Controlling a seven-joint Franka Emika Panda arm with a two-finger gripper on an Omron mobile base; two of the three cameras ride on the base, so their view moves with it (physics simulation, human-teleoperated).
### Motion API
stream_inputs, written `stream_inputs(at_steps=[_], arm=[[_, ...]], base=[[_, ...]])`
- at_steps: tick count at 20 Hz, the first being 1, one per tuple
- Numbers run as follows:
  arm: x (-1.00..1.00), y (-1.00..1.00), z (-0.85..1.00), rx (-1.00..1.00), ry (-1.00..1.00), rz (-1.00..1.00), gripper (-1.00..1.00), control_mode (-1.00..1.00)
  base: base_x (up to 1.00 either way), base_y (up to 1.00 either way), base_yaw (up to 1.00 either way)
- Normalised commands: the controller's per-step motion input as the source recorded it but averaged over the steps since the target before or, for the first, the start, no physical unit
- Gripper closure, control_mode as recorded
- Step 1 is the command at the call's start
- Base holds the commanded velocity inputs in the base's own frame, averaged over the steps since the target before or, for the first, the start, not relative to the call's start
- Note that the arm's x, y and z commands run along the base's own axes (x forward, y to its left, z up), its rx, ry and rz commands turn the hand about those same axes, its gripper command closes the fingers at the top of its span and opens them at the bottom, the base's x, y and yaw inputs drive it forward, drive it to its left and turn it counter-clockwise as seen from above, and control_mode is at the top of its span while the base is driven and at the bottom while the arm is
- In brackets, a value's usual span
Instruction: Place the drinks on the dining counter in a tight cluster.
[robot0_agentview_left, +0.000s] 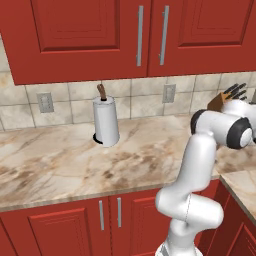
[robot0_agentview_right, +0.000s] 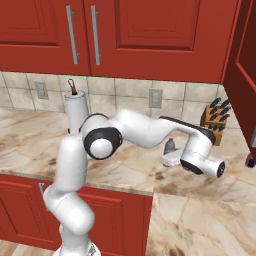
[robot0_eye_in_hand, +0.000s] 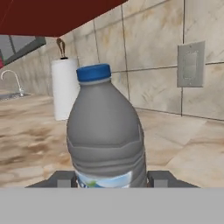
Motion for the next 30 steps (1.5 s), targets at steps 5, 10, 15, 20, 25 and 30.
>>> stream_inputs(at_steps=[5, 10, 15, 20, 25, 30], arm=[[-0.82, 0.97, 0.74, -0.20, -0.04, 0.00, 1.00, -1.00], [-0.56, 1.00, 0.61, -0.33, 0.03, 0.00, 1.00, -1.00], [-0.40, 1.00, 0.45, -0.39, 0.15, 0.00, 1.00, -1.00], [-0.37, 0.97, 0.39, -0.24, 0.15, -0.04, 1.00, -1.00], [-0.26, 0.78, 0.21, -0.07, 0.07, -0.09, 1.00, -1.00], [-0.42, 0.20, 0.05, 0.05, -0.05, -0.01, 1.00, -1.00]], base=[[0.00, 0.00, 0.00], [0.00, 0.00, 0.00], [0.00, 0.00, 0.00], [0.00, 0.00, 0.00], [0.00, 0.00, 0.00], [0.00, 0.00, 0.00]])
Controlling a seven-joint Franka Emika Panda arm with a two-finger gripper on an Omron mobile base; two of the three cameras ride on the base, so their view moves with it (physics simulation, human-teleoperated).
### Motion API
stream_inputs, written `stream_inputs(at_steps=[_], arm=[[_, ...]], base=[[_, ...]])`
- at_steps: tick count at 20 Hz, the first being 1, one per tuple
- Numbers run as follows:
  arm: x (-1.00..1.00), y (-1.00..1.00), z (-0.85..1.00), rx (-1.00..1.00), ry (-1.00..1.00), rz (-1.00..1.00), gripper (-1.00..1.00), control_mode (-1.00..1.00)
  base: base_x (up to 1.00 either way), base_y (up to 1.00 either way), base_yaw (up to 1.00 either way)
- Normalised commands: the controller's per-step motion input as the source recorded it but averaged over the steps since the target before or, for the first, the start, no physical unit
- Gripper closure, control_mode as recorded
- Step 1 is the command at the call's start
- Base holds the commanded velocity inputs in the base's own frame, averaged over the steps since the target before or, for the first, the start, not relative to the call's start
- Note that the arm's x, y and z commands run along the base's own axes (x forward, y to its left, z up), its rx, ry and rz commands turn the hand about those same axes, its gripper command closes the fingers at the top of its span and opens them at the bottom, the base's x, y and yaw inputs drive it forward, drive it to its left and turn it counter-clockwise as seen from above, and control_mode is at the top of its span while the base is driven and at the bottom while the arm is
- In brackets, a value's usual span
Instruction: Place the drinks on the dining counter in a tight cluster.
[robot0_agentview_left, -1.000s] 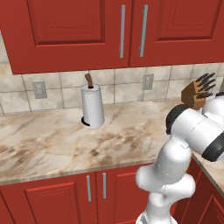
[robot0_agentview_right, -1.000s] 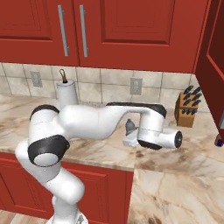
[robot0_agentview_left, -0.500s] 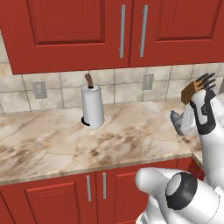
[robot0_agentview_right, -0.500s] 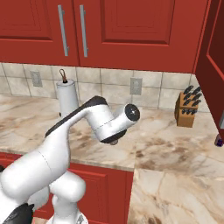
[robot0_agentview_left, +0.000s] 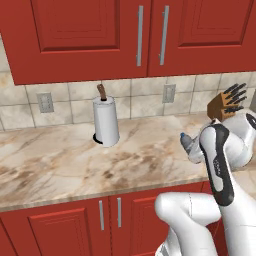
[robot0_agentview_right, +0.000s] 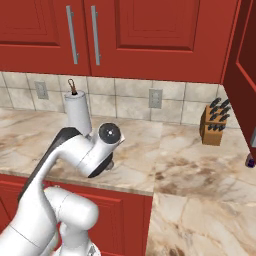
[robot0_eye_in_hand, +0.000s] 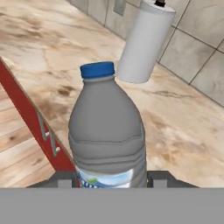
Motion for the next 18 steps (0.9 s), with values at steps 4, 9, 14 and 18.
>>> stream_inputs(at_steps=[4, 9, 14, 18], arm=[[-0.27, 0.03, 0.00, 0.13, -0.07, 0.00, 1.00, -1.00], [-0.01, 0.00, 0.42, 0.05, 0.00, 0.00, 1.00, -1.00], [0.00, 0.00, 0.69, 0.00, 0.01, 0.00, 1.00, -1.00], [0.00, 0.00, 0.59, 0.03, 0.01, 0.00, 1.00, -1.00]], base=[[0.00, 0.00, 0.00], [0.00, 0.00, 0.00], [0.00, 0.00, 0.00], [0.00, 0.00, 0.00]])
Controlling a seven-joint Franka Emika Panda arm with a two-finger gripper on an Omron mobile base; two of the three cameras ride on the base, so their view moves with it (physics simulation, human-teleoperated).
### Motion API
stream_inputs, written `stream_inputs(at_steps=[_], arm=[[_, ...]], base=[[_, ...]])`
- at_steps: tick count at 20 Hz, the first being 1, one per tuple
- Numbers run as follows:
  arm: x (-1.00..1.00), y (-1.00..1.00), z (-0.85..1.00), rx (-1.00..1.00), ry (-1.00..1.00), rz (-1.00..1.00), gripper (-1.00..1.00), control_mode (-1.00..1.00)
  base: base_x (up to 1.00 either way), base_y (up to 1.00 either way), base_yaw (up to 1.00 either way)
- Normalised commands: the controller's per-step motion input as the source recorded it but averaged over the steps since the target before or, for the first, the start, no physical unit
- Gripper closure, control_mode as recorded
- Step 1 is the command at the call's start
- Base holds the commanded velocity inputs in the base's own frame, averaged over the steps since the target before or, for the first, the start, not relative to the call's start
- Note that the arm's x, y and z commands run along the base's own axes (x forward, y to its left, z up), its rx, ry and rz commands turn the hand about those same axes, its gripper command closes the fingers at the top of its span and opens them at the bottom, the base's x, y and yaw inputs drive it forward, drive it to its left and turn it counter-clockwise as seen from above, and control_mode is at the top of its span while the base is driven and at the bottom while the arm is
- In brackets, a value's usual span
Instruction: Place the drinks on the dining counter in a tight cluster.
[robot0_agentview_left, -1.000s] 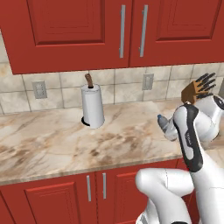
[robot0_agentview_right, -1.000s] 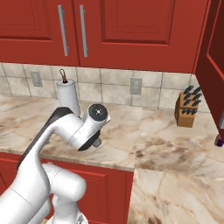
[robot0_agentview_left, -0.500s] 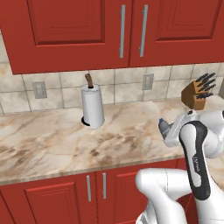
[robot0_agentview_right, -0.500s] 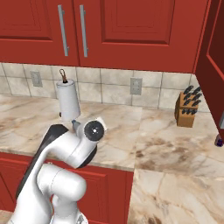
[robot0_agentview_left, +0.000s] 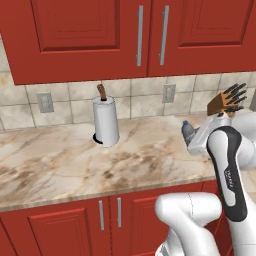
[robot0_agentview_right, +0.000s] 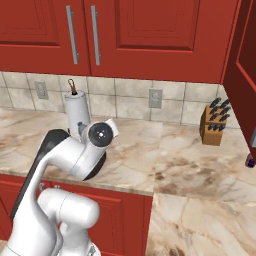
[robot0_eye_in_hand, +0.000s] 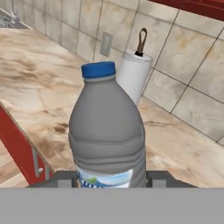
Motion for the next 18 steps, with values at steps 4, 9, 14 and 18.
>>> stream_inputs(at_steps=[4, 9, 14, 18], arm=[[-0.02, 0.00, 0.23, 0.09, 0.03, 0.00, 1.00, -1.00], [-0.07, 0.00, 0.01, 0.24, 0.00, 0.00, 1.00, -1.00], [0.00, 0.00, 0.16, 0.25, 0.00, 0.00, 1.00, -1.00], [0.00, 0.00, 0.21, 0.02, 0.02, 0.00, 1.00, -1.00]], base=[[0.00, 0.00, 0.00], [0.00, 0.00, 0.00], [0.00, 0.00, 0.00], [0.00, 0.00, 0.00]])
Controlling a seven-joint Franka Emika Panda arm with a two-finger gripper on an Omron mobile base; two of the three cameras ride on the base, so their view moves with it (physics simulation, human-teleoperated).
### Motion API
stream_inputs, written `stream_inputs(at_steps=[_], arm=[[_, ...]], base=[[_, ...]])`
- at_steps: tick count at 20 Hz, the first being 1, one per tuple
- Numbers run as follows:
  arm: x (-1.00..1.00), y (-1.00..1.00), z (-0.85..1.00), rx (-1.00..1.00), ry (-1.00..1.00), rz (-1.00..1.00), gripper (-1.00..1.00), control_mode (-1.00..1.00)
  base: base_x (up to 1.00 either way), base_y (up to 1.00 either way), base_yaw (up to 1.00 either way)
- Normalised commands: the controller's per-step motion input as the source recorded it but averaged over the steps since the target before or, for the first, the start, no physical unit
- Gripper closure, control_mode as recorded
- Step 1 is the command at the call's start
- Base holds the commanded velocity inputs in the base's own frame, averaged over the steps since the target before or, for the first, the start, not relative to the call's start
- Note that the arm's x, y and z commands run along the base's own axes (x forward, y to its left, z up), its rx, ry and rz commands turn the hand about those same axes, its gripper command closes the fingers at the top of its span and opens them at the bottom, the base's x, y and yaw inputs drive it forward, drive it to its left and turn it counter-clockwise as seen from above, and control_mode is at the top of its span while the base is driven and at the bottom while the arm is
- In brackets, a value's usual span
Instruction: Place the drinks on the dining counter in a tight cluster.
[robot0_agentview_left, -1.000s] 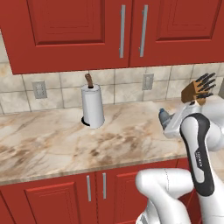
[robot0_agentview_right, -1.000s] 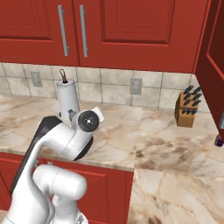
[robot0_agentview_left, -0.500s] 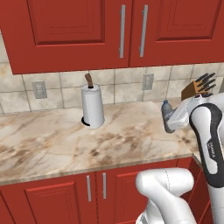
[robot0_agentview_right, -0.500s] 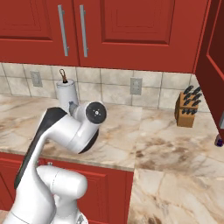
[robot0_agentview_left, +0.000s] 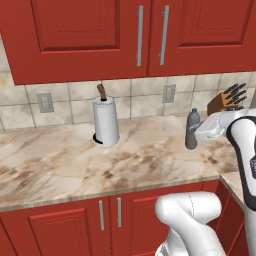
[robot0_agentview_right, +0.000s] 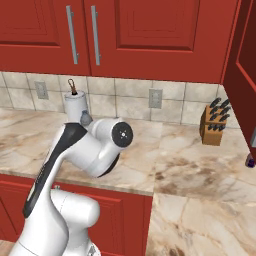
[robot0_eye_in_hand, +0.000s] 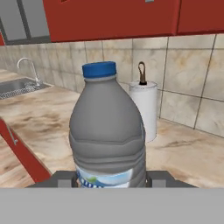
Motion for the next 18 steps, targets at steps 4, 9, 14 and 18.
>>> stream_inputs(at_steps=[4, 9, 14, 18], arm=[[0.00, 0.00, 0.00, 0.00, 0.00, 0.00, 1.00, -1.00], [0.00, 0.00, 0.00, 0.00, 0.00, 0.00, 1.00, -1.00], [-0.04, 0.00, 0.00, 0.00, 0.00, 0.00, 1.00, 1.00], [0.00, 0.00, 0.00, 0.00, 0.00, 0.00, 1.00, 1.00]], base=[[0.00, 0.00, 0.00], [0.00, 0.00, 0.00], [-0.75, 0.35, 0.05], [-0.62, 1.00, 0.21]])
